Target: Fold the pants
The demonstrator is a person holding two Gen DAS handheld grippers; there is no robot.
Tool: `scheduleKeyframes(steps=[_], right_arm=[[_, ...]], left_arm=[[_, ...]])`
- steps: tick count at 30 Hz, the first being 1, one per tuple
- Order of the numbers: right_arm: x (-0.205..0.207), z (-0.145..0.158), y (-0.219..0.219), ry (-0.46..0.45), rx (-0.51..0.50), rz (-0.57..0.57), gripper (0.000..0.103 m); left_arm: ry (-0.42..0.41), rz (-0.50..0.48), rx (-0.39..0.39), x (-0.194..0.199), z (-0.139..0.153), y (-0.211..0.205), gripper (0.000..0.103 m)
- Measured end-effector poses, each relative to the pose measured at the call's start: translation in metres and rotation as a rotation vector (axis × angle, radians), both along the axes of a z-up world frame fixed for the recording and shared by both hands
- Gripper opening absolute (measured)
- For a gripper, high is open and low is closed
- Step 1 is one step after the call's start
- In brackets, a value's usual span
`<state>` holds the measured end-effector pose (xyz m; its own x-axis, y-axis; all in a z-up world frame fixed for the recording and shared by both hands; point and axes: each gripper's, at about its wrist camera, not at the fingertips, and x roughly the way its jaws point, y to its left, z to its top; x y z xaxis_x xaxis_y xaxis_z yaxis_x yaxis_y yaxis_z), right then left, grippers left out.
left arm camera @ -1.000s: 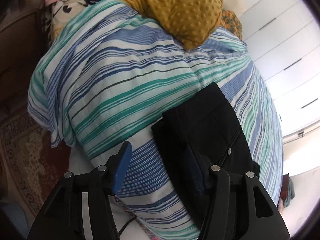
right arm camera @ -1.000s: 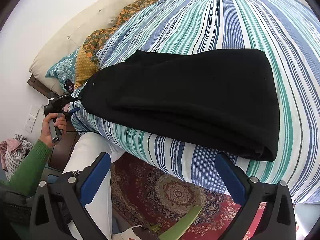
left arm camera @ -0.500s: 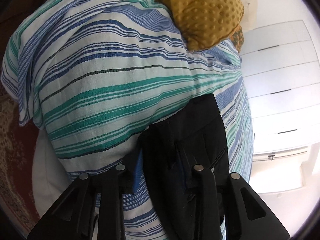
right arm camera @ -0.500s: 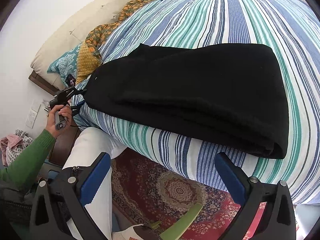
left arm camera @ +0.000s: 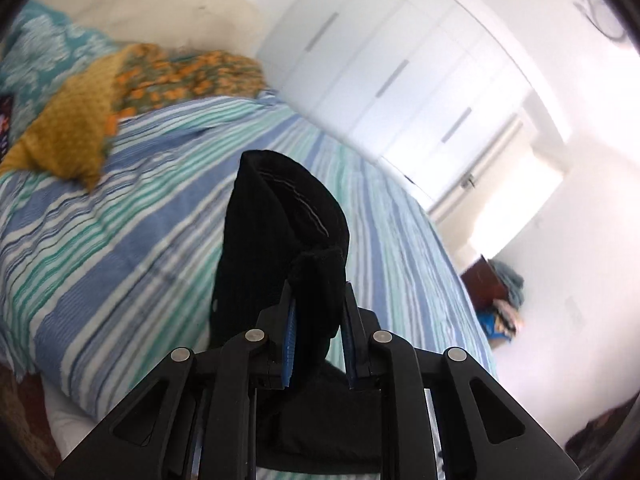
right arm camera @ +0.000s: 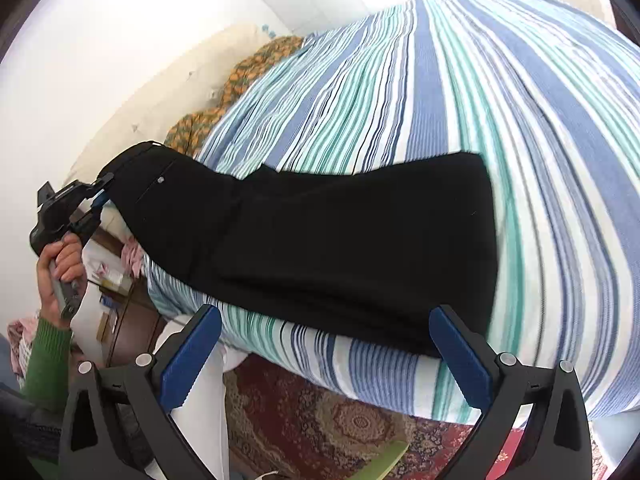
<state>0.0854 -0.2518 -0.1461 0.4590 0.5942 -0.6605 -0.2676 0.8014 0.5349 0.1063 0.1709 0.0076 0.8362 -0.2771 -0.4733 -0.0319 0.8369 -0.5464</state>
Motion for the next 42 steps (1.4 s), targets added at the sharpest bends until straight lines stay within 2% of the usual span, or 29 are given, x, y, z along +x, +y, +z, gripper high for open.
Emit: scheduleKeyframes(steps=[3,6,8,11,13,15,17,19,20,21,23,24,25,27,29,30,31,32,33,34,35,36,39,42], right_arm=[[0.001,0.014,-0.038,-0.057,0.026,-0.108,0.103],[-0.004,0.022,-0.079,-0.1,0.036,-0.221,0.103],[-0.009,0.023,-0.102,-0.11,0.049,-0.287,0.103],[-0.014,0.017,-0.131,-0.093,0.092,-0.376,0.103],[-0.015,0.013,-0.143,-0.076,0.137,-0.422,0.103],[-0.015,0.01,-0.149,-0.075,0.156,-0.443,0.103],[-0.015,0.009,-0.151,-0.076,0.163,-0.451,0.103],[-0.012,0.005,-0.152,-0.064,0.175,-0.453,0.103],[-0.011,0.002,-0.153,-0.054,0.184,-0.454,0.103],[-0.01,0.001,-0.154,-0.046,0.2,-0.456,0.103],[-0.012,-0.002,-0.159,-0.033,0.251,-0.459,0.103],[-0.012,-0.003,-0.161,-0.023,0.285,-0.458,0.103],[-0.01,-0.005,-0.161,-0.005,0.336,-0.445,0.103],[0.001,-0.013,-0.158,0.063,0.469,-0.367,0.103],[0.017,-0.018,-0.142,0.134,0.551,-0.258,0.103],[0.027,-0.02,-0.13,0.179,0.559,-0.19,0.102],[0.037,-0.024,-0.118,0.234,0.532,-0.136,0.101],[0.044,-0.028,-0.107,0.273,0.487,-0.107,0.099],[0.051,-0.032,-0.099,0.3,0.457,-0.08,0.095],[0.057,-0.035,-0.09,0.323,0.432,-0.044,0.092],[0.062,-0.039,-0.083,0.338,0.4,-0.024,0.089],[0.066,-0.041,-0.078,0.352,0.367,-0.012,0.083],[0.079,-0.045,-0.061,0.388,0.316,0.038,0.072],[0.087,-0.038,-0.042,0.384,0.225,0.104,0.072]], left_arm=[[-0.017,-0.165,0.07,0.009,0.016,-0.078,0.017],[-0.011,-0.304,0.158,0.014,0.013,-0.151,0.017],[0.036,-0.391,0.201,0.02,-0.005,-0.195,0.017],[0.131,-0.493,0.3,0.027,-0.052,-0.254,0.017],[0.158,-0.534,0.43,0.024,-0.086,-0.287,0.017],[0.133,-0.575,0.626,0.014,-0.117,-0.324,0.018],[0.099,-0.647,0.819,-0.002,-0.141,-0.356,0.024],[0.073,-0.678,0.96,-0.02,-0.149,-0.375,0.038],[0.05,-0.691,0.972,-0.029,-0.141,-0.377,0.04],[0.038,-0.704,0.938,-0.036,-0.13,-0.37,0.042],[0.064,-0.686,0.819,-0.039,-0.103,-0.341,0.05],[0.077,-0.652,0.755,-0.039,-0.091,-0.323,0.059],[0.085,-0.598,0.691,-0.036,-0.077,-0.299,0.065],[0.102,-0.453,0.607,-0.023,-0.058,-0.244,0.066],[0.138,-0.279,0.607,-0.008,-0.056,-0.19,0.066],[0.165,-0.196,0.625,-0.001,-0.063,-0.168,0.066],[0.202,-0.116,0.639,0.007,-0.073,-0.146,0.062],[0.244,-0.078,0.637,0.016,-0.087,-0.131,0.06],[0.31,-0.068,0.619,0.025,-0.106,-0.12,0.05],[0.376,-0.088,0.586,0.027,-0.126,-0.117,0.037],[0.43,-0.144,0.529,0.027,-0.147,-0.124,0.031],[0.44,-0.161,0.528,0.026,-0.159,-0.136,0.034],[0.387,-0.192,0.657,0.014,-0.169,-0.178,0.047],[0.374,-0.209,0.634,0.005,-0.168,-0.177,0.049]])
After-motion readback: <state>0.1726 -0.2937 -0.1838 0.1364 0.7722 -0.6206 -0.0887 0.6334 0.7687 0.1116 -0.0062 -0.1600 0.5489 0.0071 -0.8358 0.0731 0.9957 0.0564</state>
